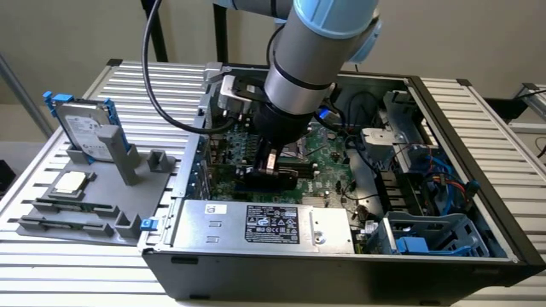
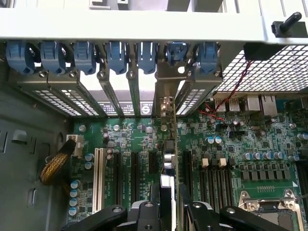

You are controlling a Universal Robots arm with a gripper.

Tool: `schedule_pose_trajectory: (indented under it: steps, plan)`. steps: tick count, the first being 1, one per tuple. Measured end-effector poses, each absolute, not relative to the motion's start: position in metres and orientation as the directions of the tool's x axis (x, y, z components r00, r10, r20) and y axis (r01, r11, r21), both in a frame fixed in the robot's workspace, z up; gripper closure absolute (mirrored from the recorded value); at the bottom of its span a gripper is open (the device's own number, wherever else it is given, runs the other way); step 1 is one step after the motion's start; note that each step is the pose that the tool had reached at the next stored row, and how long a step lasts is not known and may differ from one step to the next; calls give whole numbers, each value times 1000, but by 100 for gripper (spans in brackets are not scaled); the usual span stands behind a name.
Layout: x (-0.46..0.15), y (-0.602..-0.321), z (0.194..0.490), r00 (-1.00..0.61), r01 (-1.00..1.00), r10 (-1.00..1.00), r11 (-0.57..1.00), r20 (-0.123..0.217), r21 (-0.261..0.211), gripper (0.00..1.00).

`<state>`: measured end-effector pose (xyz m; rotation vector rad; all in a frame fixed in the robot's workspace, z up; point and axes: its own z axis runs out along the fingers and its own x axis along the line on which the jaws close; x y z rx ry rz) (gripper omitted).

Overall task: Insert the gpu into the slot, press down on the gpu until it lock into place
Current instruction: 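Insert the gpu into the slot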

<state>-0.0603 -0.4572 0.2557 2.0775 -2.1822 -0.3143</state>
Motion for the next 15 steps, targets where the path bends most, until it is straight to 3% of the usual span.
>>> schedule_pose_trajectory:
  steps: [15]
  plan:
    - [-56,-457,251,-57,-972,-997,41,-61,232,74]
